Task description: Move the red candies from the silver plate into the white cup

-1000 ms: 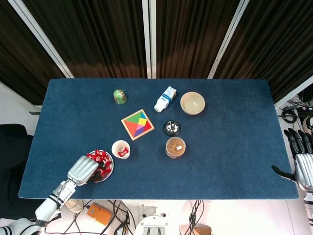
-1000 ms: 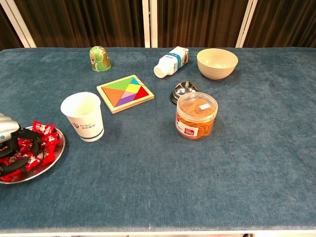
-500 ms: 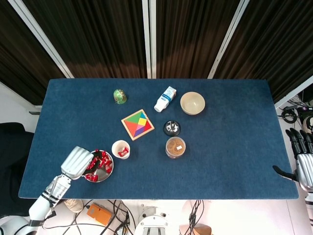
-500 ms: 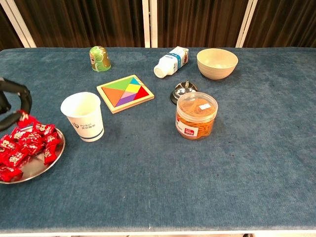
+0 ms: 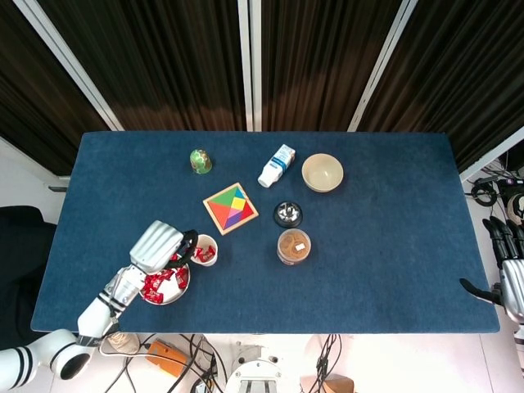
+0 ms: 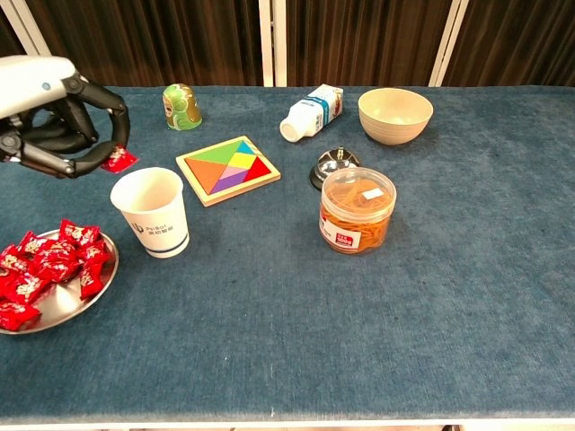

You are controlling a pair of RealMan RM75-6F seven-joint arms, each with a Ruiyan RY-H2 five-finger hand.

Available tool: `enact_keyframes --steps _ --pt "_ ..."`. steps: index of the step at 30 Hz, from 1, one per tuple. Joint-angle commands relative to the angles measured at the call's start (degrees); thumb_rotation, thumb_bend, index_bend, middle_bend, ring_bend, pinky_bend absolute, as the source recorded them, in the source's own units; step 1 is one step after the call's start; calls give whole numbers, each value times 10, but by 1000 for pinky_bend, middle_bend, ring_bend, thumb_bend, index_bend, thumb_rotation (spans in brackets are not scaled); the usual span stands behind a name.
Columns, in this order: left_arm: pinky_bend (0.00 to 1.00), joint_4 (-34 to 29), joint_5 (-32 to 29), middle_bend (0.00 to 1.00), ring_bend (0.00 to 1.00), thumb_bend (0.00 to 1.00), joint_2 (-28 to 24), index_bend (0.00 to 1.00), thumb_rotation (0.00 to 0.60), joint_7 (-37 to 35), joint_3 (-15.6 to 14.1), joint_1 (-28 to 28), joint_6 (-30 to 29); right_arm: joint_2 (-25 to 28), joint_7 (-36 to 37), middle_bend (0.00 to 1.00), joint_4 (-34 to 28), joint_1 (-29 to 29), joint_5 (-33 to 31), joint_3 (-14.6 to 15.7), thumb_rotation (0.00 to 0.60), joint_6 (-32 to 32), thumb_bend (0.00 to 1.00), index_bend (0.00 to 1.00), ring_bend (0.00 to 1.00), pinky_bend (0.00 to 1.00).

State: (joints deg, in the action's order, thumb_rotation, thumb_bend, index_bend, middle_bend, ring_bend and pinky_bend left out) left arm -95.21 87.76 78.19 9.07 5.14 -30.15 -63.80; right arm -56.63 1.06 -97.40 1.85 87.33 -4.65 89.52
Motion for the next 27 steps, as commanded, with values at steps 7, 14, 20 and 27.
enact_keyframes --steps 7,14,20,27 --pt "830 21 -53 957 931 376 35 563 600 41 14 -28 38 -3 7 118 8 1 -4 0 600 -6 157 0 0 97" --pt "830 19 -66 957 930 219 37 436 600 59 11 -26 30 -4 9 118 11 1 -7 -2 600 -7 157 0 0 97" --pt "830 9 -52 956 928 196 27 418 600 66 5 -15 -1 -4 11 118 12 2 -7 -2 600 -8 157 0 0 97" --pt "830 -25 -10 955 925 197 -25 418 600 39 -18 46 -106 -2 11 118 12 1 -7 -3 600 -5 157 0 0 97"
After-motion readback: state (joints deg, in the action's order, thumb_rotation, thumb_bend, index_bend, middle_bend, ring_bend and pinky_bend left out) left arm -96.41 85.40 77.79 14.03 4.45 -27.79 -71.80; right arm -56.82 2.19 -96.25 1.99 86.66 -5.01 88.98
